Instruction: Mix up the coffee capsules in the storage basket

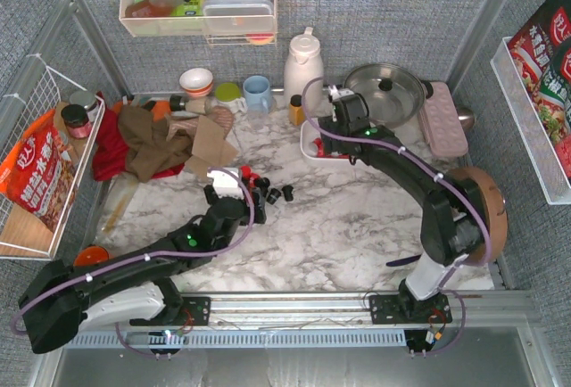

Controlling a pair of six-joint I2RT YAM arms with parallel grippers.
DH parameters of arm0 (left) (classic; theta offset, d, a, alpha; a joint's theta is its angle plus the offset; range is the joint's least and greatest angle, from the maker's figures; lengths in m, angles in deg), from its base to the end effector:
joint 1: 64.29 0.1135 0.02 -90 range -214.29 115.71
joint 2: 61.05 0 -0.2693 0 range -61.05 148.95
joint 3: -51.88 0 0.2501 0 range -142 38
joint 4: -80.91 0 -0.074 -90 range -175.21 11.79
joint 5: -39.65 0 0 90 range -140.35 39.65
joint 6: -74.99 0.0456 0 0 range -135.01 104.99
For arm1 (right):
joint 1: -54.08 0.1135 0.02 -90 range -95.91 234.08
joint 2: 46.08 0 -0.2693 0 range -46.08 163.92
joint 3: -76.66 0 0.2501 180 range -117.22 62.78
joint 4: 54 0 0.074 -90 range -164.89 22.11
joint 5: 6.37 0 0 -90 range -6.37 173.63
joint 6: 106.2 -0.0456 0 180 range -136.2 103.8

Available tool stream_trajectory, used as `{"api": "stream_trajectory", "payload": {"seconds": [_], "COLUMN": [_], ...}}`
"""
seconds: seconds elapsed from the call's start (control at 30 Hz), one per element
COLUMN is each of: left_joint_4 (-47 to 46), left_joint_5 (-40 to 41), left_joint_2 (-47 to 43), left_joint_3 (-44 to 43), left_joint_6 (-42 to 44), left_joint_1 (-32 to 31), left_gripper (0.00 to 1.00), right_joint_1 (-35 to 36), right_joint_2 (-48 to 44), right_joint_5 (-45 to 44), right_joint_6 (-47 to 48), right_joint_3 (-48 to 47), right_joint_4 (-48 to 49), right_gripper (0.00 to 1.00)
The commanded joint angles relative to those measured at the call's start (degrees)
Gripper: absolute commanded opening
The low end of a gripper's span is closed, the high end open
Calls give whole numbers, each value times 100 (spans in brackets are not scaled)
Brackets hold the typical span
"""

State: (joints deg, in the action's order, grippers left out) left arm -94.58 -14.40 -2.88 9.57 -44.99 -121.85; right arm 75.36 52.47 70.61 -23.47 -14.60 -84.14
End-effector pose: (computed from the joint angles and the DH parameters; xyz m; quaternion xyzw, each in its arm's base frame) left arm 0.1420 -0.1734 0.2353 0.0150 0.8004 -0.1927 0.5674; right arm 0.3785 0.1364 0.2761 -0.0588 0.8903 0.0100 0.4515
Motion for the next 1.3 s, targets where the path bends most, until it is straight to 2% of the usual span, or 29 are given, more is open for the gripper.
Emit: {"api": "stream_trajectory", "payload": {"seconds": [0.0, 0.23, 0.43, 0.67, 0.87, 1.0, 1.27], "left_joint_4": [425, 208, 118, 233, 453, 456, 413], "left_joint_5": [198, 218, -17, -35, -25, -22, -89], "left_joint_2": [78, 60, -106, -461, -838, -1060, -1146], "left_joint_3": [-80, 119, 260, 495, 593, 698, 755], "left_joint_6": [-426, -661, -822, -966, -954, -944, -916], "left_joint_1": [87, 236, 296, 298, 307, 316, 324], "left_gripper": [99, 100, 100, 100, 99, 99, 99], "right_joint_1": [213, 938, 1454, 1803, 1893, 1934, 1964], "right_joint_2": [-461, -1053, -862, 2, 491, 717, 1020], "right_joint_5": [157, 704, 805, 929, 646, 506, 331], "right_joint_6": [-25, -834, -1292, -1260, -1232, -1118, -980], "right_joint_3": [180, 1076, 1406, 1204, 940, 848, 672], "right_joint_4": [-283, 75, 733, 1198, 1011, 951, 842], "right_gripper": [72, 68, 62, 61, 59, 54, 49]}}
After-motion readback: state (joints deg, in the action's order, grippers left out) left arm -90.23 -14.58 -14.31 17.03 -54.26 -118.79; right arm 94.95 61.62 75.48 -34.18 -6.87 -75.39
